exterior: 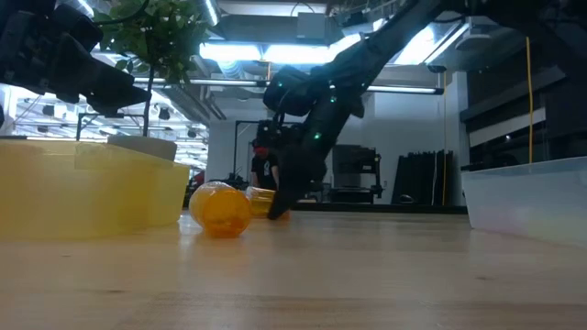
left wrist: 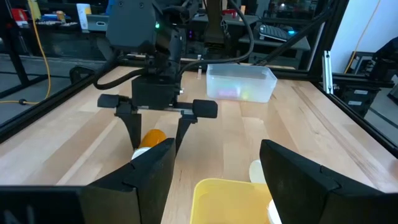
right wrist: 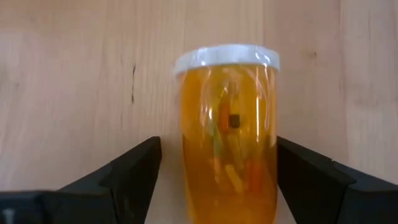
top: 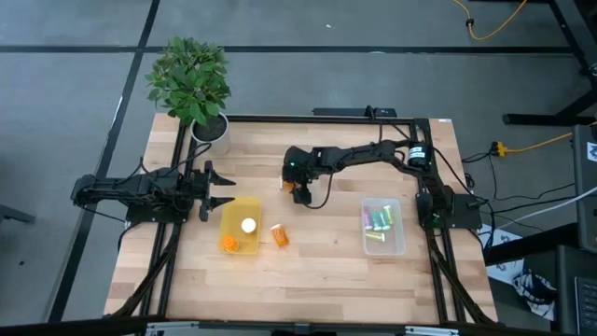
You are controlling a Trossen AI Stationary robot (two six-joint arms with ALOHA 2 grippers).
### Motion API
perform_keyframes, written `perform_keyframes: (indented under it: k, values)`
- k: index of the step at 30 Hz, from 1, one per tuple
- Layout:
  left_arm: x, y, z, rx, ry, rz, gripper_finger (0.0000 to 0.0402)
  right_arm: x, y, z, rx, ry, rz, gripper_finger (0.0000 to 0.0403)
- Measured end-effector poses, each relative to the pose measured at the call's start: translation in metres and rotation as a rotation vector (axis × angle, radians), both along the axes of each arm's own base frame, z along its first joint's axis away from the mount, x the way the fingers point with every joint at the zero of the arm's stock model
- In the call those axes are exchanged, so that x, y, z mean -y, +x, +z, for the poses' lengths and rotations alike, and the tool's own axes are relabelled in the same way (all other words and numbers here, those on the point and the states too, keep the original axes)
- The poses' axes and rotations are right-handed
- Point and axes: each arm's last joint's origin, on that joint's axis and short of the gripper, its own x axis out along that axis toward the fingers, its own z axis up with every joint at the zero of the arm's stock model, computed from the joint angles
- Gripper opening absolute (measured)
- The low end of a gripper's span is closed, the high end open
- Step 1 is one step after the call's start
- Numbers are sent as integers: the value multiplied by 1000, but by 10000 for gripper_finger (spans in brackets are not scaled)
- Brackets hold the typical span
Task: Pick and place medicine bottles into bin by pill shape (circle, oval)
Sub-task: Put the orange pill bottle into the yellow bin
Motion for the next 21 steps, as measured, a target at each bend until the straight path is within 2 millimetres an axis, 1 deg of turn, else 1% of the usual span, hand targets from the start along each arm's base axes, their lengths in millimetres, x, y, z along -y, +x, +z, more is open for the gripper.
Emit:
perform_keyframes:
  k: [7,13,16,21]
  values:
    - [0,0,0,0,0,0,229,1,4,2,25,-5,-7,296]
    - [0,0,0,0,0,0,229,2,7,4,43,22,-71,292]
    - [0,0,0,0,0,0,229,2,7,4,41,33,-92,274]
    - [0,0,0,0,0,0,229,2,7,4,44,53,-129,221]
